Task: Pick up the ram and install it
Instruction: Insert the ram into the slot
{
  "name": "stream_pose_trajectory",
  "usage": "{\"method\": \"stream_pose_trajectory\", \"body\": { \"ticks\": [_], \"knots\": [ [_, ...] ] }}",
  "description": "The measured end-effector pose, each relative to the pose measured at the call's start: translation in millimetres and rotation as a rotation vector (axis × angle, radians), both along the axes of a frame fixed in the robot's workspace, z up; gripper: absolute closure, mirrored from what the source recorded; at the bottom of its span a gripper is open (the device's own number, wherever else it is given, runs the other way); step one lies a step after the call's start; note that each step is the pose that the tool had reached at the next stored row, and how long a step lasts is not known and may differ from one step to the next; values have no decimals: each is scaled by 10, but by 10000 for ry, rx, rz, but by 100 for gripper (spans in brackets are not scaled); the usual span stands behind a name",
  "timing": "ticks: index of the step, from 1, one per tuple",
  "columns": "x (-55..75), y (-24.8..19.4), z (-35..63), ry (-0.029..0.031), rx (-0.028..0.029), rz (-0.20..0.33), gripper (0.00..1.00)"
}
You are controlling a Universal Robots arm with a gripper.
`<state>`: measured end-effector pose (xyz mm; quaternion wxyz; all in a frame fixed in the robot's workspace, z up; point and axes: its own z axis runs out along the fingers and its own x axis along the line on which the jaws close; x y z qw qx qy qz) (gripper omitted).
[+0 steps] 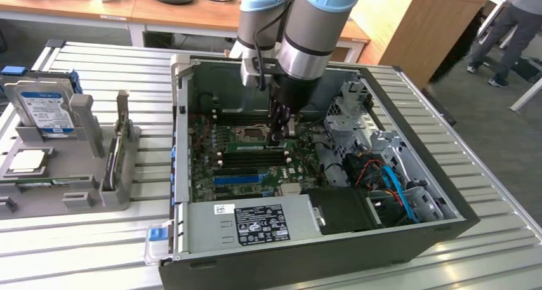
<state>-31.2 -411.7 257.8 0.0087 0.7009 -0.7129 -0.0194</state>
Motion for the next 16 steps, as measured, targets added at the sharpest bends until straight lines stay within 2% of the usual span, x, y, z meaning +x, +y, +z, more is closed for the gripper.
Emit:
{"method": "stream_pose_trajectory", "body": {
  "ticks": [16],
  "knots": [
    [0, -1, -28, 0, 0, -1, 89]
  ]
}}
